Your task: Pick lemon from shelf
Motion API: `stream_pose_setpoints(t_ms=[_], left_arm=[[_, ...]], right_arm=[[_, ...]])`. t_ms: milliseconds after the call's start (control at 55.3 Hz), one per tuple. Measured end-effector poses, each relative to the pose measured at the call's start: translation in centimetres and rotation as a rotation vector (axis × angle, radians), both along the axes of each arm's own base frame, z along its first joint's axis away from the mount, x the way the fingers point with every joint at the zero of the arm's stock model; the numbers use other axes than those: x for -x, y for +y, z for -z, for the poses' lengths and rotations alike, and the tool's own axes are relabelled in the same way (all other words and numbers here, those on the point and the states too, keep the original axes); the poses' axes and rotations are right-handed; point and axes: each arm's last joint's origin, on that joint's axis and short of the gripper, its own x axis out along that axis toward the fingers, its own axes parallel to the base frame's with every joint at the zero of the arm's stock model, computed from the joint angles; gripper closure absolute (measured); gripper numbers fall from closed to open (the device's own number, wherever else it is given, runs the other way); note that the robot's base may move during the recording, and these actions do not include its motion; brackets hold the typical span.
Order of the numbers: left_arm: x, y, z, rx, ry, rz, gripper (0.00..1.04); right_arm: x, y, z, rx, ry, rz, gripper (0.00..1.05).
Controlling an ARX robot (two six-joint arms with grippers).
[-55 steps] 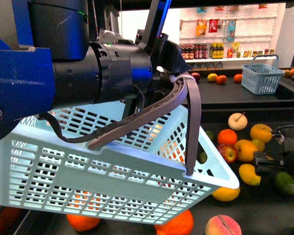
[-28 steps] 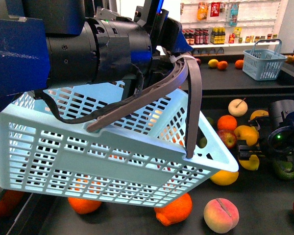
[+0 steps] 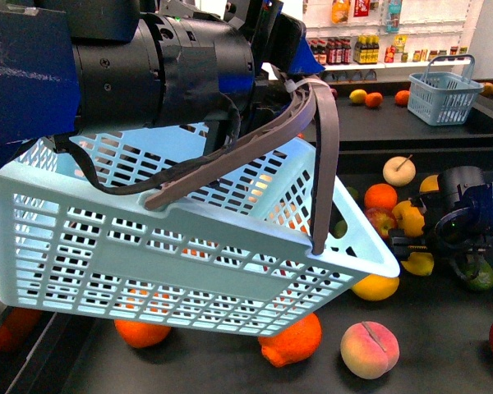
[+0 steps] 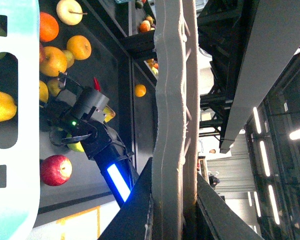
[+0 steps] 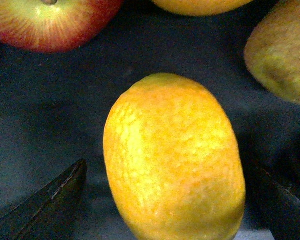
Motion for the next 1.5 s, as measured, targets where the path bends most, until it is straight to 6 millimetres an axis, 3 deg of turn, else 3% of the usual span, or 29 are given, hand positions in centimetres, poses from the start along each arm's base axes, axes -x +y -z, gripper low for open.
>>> stream_pose_setpoints(t_ms=[72,235,344,597,741,886,976,1067,1248,1501], left_arm=[[0.0,0.0,0.0,0.000,0.000,0.000,0.93],[0.0,0.0,0.0,0.000,0.000,0.000,0.93],[0.0,0.0,0.0,0.000,0.000,0.000,0.93],[0.0,0.0,0.0,0.000,0.000,0.000,0.93],[0.0,0.0,0.0,0.000,0.000,0.000,0.93],[0.0,0.0,0.0,0.000,0.000,0.000,0.93],[0.0,0.0,0.0,0.000,0.000,-0.001,0.93],[0.0,0.0,0.0,0.000,0.000,0.000,0.93],[0.0,0.0,0.0,0.000,0.000,0.000,0.93],[0.0,0.0,0.0,0.000,0.000,-0.001,0.93]], right_arm=[[-0.1,0.0,-0.1,0.005,-0.008,0.001,0.13],[-0.5,0.4,-0.6,0.010,-0.043,-0.006,0.41],[-0.6,0.5,-0.8,0.011,-0.055,-0.008,0.49],[-0.6,0.4,-2.2,0.021,-0.117,-0.009,0.51],[0.6,0.2,-7.4,0.026,-0.210,-0.032,0.51],[3.7,0.2,-16.5,0.011,-0.361,-0.086,0.51],[6.5,0.7,-20.7,-0.021,-0.412,-0.130,0.51],[9.4,1.6,-23.4,-0.078,-0.432,-0.179,0.51],[14.5,4.6,-25.7,-0.209,-0.416,-0.279,0.51],[19.0,9.7,-26.7,-0.353,-0.411,-0.427,0.51]])
